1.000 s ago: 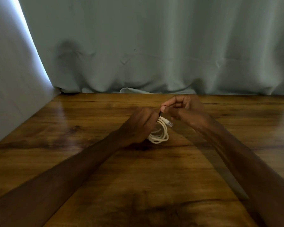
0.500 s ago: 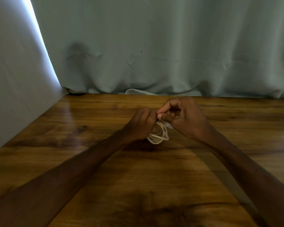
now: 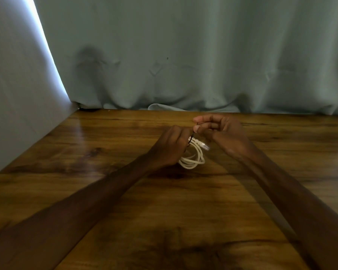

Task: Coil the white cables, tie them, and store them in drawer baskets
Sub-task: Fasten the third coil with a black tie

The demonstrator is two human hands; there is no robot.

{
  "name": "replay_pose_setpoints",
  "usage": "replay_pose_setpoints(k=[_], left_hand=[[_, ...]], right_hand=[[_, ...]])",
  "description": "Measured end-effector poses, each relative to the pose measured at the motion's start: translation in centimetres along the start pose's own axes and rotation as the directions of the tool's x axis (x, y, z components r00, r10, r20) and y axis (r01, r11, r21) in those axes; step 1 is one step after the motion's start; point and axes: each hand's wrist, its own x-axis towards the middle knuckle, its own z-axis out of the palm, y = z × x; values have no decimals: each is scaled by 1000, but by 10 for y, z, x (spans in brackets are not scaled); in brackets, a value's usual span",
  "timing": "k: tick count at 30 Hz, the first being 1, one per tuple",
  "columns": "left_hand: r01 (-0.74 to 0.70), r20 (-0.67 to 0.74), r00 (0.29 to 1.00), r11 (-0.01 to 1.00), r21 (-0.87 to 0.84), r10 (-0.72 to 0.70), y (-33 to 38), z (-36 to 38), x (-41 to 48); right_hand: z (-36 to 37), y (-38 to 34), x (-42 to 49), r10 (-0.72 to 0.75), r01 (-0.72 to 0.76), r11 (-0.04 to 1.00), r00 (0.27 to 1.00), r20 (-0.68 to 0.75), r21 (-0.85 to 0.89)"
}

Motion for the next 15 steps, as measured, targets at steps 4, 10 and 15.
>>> replay_pose_setpoints(k=[4, 10, 15], left_hand=[[110, 66, 993, 988, -107, -103, -1, 0, -1], [134, 162, 980, 982, -132, -112, 2, -3, -1], [66, 212, 976, 995, -70, -50, 1, -5, 4]], right_hand=[[-7, -3, -2, 197, -207, 974, 974, 110, 94], [-10, -3, -2, 141, -141, 990, 982, 126, -2], [-7, 1, 2, 16, -7, 986, 998, 53, -167]])
